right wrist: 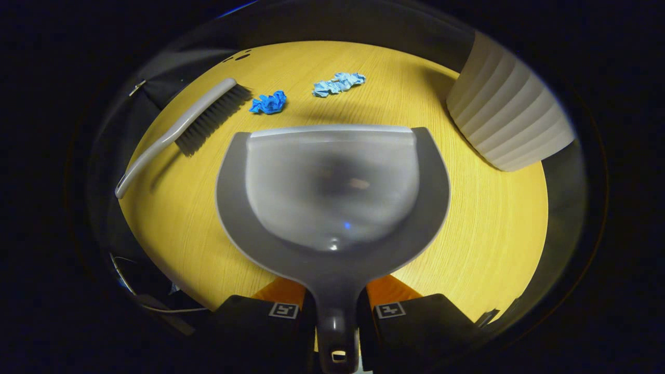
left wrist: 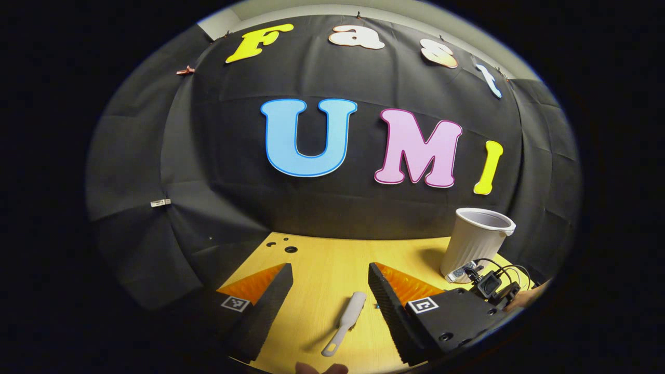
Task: Pick up the small broom and dustpan from the desktop, sweep the trash into the dustpan with the broom, and then empty the trash into the garbage bin.
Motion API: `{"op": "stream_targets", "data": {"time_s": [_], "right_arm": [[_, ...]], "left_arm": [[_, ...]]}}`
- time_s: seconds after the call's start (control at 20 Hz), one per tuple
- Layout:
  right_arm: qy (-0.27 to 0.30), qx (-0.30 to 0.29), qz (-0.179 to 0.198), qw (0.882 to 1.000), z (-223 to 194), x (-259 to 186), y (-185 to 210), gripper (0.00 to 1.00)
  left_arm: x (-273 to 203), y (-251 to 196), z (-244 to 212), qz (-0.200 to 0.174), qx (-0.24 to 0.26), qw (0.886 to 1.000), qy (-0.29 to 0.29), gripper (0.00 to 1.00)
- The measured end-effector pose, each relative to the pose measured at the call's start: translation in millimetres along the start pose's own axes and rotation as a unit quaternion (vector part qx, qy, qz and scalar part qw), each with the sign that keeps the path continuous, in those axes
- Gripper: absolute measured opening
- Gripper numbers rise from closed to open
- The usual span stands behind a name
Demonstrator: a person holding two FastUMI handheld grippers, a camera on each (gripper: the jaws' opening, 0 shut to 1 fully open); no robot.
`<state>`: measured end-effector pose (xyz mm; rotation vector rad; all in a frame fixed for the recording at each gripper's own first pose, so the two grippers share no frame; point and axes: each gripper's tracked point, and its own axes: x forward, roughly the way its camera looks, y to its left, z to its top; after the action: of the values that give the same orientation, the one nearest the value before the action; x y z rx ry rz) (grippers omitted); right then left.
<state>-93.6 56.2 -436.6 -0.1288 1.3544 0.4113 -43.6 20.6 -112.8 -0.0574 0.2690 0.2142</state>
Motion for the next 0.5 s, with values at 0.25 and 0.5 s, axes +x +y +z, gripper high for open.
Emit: {"op": "stream_targets", "data": {"time_s": [0.25,0.5], "right_arm": [[-0.006,0.010,0.008,1.000,-1.7,-4.8,-0.4,0.36],[-0.010,-0.022,-0.003,1.000,-5.9,-25.1,-10.0,0.35]], "left_arm": [[8.8,0.1,-21.1,-0.013,0.007,1.000,0.027,0.94],[24.1,-3.0,-72.6,-0.045,0.020,0.992,0.119,0.95]]}}
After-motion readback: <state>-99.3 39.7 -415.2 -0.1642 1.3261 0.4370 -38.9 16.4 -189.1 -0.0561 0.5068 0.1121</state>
